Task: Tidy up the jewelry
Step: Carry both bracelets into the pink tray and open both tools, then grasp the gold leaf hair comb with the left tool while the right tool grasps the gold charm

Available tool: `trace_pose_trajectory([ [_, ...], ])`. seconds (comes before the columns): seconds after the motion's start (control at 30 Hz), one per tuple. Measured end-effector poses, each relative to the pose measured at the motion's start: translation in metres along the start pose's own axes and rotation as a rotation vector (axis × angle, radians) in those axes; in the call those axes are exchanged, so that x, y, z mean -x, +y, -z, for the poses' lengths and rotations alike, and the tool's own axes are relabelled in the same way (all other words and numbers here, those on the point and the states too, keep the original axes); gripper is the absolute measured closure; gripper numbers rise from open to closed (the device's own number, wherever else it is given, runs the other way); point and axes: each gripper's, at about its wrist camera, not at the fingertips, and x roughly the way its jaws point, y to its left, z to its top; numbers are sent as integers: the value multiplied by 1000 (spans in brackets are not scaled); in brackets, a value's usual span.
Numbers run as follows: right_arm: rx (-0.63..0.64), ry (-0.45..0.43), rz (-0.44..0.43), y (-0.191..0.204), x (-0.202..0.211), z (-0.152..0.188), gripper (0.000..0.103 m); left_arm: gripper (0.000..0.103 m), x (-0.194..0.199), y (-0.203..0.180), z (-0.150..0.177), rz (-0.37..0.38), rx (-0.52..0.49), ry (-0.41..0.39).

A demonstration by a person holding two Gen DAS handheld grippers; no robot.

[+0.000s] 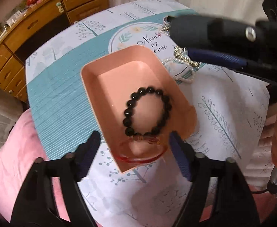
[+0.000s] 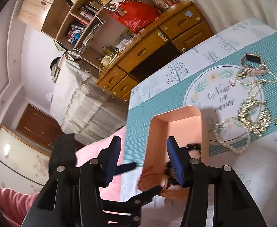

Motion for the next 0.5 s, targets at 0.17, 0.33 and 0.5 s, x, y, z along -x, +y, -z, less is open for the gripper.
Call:
trace_pose_trajectory([
  [0.17,-9,27,96,-12,4,14,33,27,9,-7,6,-23,16,-23],
  [0.33,-68,52,242,-50,12,28,23,27,7,-21,11,-36,44,32],
  [0.5,-86,72,411,-93,33,35,16,27,11,-41,6,-39,58,46],
])
